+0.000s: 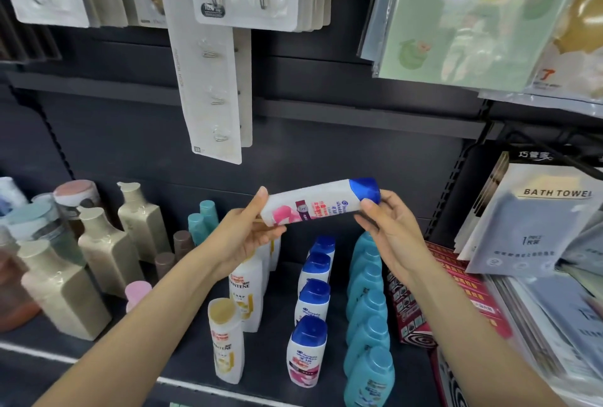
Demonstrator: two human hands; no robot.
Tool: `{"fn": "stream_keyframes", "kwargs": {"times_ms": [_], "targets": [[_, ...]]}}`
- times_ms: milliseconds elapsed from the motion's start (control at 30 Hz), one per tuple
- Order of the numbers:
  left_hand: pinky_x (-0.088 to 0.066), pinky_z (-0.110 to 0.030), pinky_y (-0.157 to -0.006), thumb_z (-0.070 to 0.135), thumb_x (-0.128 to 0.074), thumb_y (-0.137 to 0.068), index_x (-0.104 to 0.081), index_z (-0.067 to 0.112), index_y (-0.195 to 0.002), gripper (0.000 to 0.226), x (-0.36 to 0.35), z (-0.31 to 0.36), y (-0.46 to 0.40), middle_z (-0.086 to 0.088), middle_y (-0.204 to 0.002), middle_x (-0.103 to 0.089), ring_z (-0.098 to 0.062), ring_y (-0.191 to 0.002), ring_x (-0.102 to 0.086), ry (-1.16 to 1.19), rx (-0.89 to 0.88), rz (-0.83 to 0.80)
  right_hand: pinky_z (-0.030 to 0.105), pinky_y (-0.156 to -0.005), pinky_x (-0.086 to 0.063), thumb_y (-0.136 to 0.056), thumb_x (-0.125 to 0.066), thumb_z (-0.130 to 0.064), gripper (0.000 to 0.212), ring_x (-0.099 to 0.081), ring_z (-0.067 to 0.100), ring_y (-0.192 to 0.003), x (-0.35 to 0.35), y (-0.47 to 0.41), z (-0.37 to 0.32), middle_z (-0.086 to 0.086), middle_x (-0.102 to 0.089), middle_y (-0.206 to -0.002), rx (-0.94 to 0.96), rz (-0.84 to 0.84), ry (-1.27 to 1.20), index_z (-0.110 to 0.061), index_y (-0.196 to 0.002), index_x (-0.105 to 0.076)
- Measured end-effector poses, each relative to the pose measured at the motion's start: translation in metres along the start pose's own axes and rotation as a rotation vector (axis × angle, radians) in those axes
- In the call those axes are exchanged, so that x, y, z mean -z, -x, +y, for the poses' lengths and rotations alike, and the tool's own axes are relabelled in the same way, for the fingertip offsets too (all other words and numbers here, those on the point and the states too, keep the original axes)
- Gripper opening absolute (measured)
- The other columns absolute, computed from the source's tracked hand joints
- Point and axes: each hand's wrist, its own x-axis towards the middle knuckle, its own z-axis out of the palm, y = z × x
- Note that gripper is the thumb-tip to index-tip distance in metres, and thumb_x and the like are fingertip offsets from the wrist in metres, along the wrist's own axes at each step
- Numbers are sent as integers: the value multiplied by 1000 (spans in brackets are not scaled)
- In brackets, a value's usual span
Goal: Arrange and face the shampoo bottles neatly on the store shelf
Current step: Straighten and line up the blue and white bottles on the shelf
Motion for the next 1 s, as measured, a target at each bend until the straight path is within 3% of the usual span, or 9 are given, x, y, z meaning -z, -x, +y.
{"fn": "stream_keyframes", "kwargs": {"times_ms": [100,300,433,533,600,667,767,1000], "targets": [[-53,-14,-57,52,-44,-91,-66,8,-104,51,1,-5,-8,-10,-88,-72,-11,-69,-69,6,85,3,31,-91,-54,-82,-64,-9,30,-65,21,-105,-6,-5,-2,13,-67,-109,-2,40,-5,-5,-109,-51],[-58,-23,-74,38,-45,-95,-63,4,-103,40,3,-6,-29,-16,-93,-71,-19,-78,-71,-80,97,-2,28,-84,-56,-85,-65,-7,35,-66,19,-105,-18,-24,-6,11,-68,-110,47,114,130,-5,-119,-55],[-53,-26,-80,34,-46,-97,-61,7,-115,36,10,-5,-51,-4,-103,-67,-17,-85,-68,-674,-154,76,29,-81,-57,-82,-70,-10,28,-67,17,-94,-26,-40,0,8,-69,-102,111,248,304,-12,-107,-60],[-38,-22,-88,27,-48,-97,-56,10,-124,33,19,-9,-69,-3,-116,-57,-21,-106,-56,-1097,-391,79,33,-81,-55,-77,-76,-17,27,-66,13,-84,-26,-52,11,-1,-70,-95,163,293,513,-23,-99,-61],[-34,-26,-97,24,-47,-97,-51,11,-131,37,26,-14,-81,-7,-128,-52,-25,-117,-47,-1263,-457,43,30,-79,-54,-77,-76,-18,28,-64,7,-78,-26,-60,17,-6,-68,-91,180,324,596,-24,-99,-60],[-33,-31,-103,25,-46,-97,-46,14,-135,40,32,-16,-94,-5,-138,-46,-25,-123,-42,-1361,-469,18,17,-74,-51,-78,-75,-17,30,-61,-2,-70,-25,-68,22,-11,-65,-87,202,335,679,-23,-101,-58],[-30,-34,-110,31,-44,-97,-41,19,-140,45,41,-17,-112,-1,-148,-36,-25,-132,-35,-1442,-432,-59,6,-67,-45,-79,-74,-13,34,-58,1,-71,-22,-79,35,-6,-64,-89,213,301,834,-15,-109,-59],[-22,-36,-116,35,-48,-95,-28,23,-147,57,53,-26,-132,3,-156,-20,-18,-145,-13,-1432,-292,-219,33,-85,-50,-78,-74,-8,37,-62,23,-81,-10,-102,71,7,-66,-103,88,214,1096,-8,-113,-61]]}}
